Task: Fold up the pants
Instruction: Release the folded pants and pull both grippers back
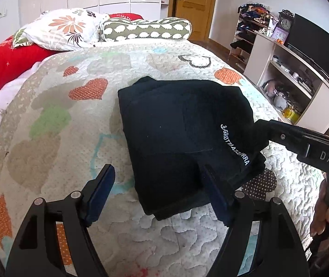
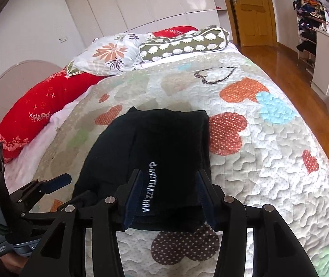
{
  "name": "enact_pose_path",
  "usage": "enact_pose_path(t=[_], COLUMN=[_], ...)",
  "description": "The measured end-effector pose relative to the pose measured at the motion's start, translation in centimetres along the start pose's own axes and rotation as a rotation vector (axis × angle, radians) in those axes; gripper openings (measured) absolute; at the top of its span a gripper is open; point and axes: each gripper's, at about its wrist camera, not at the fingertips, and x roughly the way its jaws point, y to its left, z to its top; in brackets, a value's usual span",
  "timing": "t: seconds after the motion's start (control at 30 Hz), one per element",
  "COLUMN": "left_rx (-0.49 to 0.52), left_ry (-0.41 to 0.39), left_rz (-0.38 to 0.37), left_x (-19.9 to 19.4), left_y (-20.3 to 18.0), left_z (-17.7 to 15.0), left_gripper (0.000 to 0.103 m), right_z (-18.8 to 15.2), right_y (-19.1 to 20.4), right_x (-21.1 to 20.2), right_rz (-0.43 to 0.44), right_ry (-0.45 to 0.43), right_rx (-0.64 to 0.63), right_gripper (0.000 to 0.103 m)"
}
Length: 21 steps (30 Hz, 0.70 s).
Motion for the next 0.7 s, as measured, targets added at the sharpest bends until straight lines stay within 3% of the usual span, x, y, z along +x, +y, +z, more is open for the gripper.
enact_pose_path(t=[0.33, 0.53, 0.7], left_rx=[-0.01, -0.016, -0.038], left_ry=[-0.009, -0.027, -0.072], left_rz=[0.023, 0.046, 0.056], left_x=[-0.4, -1.1, -2.3], left_y=[0.3, 0.6, 0.8], left_z=[0.1, 0.2, 0.2], left_gripper=[0.077, 0.078, 0.083], right_z=[-1.5, -1.6, -1.6], right_y=[0.3, 0.6, 1.4], right_x=[2.7, 1.1, -1.2], right_rz=[-0.027, -0.032, -0.053], right_ry=[0.08, 0.041, -0.017], right_rx=[-0.007, -0.003, -0.014], right_gripper=[0.049, 0.05, 0.064])
